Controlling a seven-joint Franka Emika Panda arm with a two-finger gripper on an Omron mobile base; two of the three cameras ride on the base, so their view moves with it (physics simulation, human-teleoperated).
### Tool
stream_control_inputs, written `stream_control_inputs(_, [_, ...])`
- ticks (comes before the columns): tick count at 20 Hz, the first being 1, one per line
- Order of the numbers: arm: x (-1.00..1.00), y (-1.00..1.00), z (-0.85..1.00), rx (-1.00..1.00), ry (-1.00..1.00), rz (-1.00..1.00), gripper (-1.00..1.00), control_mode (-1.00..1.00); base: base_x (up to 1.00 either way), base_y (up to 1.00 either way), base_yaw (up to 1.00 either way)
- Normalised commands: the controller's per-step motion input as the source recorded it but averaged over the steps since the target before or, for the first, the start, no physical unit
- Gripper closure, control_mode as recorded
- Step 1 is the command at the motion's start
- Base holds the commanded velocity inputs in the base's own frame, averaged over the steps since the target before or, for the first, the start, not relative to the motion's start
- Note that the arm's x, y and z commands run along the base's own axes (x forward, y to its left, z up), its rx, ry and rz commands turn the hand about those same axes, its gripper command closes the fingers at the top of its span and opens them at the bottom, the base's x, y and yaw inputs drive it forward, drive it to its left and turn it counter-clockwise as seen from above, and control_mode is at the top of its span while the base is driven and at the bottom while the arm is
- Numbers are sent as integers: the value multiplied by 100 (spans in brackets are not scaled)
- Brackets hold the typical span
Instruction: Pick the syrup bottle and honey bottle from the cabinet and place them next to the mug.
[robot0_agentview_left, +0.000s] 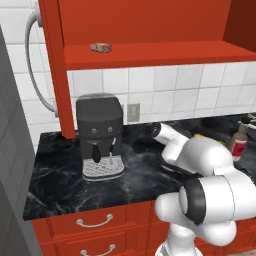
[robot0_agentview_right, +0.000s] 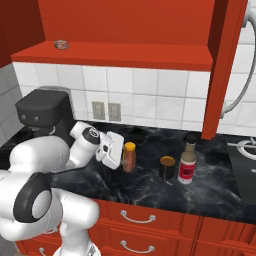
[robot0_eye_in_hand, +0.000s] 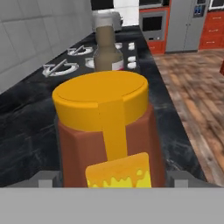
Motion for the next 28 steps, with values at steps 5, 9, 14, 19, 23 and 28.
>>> stream_control_inputs(5, [6, -9, -7, 0, 0, 0, 100, -100, 0, 0, 0])
stream_control_inputs(9, [19, -27, -3, 0, 0, 0, 100, -100, 0, 0, 0])
stream_control_inputs(14, [23, -27, -7, 0, 0, 0, 100, -100, 0, 0, 0])
stream_control_inputs(19, [12, -12, -17, 0, 0, 0, 100, -100, 0, 0, 0])
stream_control_inputs(23, [0, -1, -31, 0, -1, 0, 100, -100, 0, 0, 0])
stream_control_inputs(28, [2, 0, -17, -9, 0, 0, 100, -100, 0, 0, 0])
